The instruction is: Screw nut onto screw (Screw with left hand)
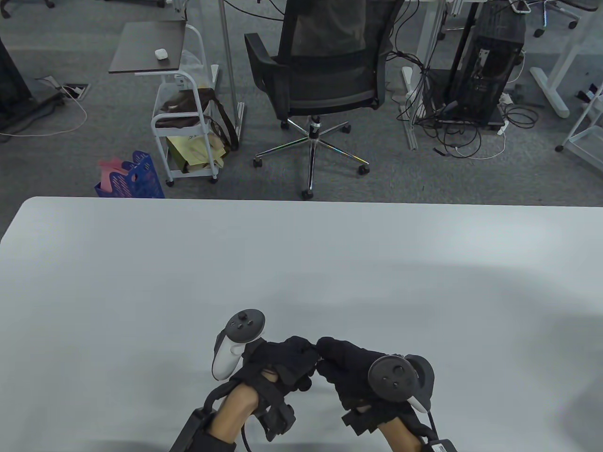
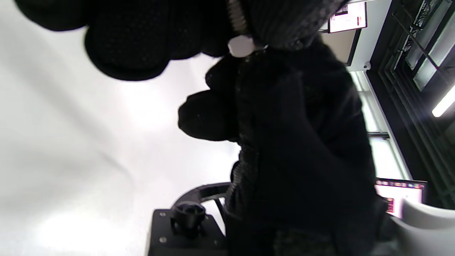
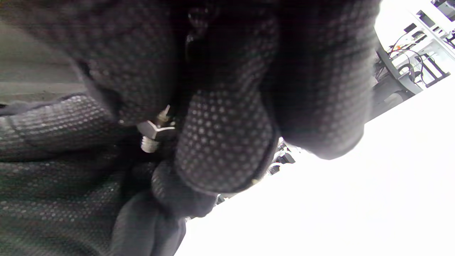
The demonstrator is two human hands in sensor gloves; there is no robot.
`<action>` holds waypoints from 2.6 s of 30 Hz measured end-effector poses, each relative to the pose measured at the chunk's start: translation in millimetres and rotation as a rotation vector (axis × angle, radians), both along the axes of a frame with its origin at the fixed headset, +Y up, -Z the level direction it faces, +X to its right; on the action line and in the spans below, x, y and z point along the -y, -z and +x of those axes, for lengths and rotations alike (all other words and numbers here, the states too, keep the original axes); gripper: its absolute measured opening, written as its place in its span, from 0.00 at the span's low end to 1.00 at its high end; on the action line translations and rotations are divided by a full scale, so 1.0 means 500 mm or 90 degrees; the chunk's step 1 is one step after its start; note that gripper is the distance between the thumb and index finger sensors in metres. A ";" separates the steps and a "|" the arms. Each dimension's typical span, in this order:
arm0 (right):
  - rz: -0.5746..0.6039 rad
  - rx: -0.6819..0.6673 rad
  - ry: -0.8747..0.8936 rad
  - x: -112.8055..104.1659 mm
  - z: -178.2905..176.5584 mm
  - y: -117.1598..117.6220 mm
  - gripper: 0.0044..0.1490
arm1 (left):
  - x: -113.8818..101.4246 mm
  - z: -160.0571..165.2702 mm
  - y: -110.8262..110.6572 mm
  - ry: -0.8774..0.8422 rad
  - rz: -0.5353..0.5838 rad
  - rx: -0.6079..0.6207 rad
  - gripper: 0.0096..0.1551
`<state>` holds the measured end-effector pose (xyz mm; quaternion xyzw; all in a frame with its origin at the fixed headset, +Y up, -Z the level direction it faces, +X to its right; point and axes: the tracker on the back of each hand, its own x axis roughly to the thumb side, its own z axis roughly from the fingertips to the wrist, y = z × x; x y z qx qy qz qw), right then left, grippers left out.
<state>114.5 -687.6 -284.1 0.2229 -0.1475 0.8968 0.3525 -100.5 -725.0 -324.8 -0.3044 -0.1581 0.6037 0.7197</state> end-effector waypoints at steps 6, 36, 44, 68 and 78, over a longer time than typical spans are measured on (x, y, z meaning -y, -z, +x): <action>0.005 0.002 -0.002 0.000 0.004 0.001 0.30 | 0.006 -0.002 0.000 0.012 0.004 -0.054 0.34; -0.012 0.001 0.012 0.009 0.016 0.009 0.30 | 0.011 0.011 0.000 0.007 0.018 -0.041 0.38; -0.024 -0.005 0.015 0.012 0.016 0.012 0.30 | 0.014 0.013 -0.001 0.015 0.011 -0.031 0.34; 0.004 0.001 -0.002 0.003 0.013 0.007 0.30 | 0.008 0.017 -0.002 -0.004 0.017 -0.020 0.39; 0.023 0.004 -0.003 -0.003 0.006 0.002 0.29 | 0.007 0.011 -0.002 -0.018 0.002 -0.007 0.37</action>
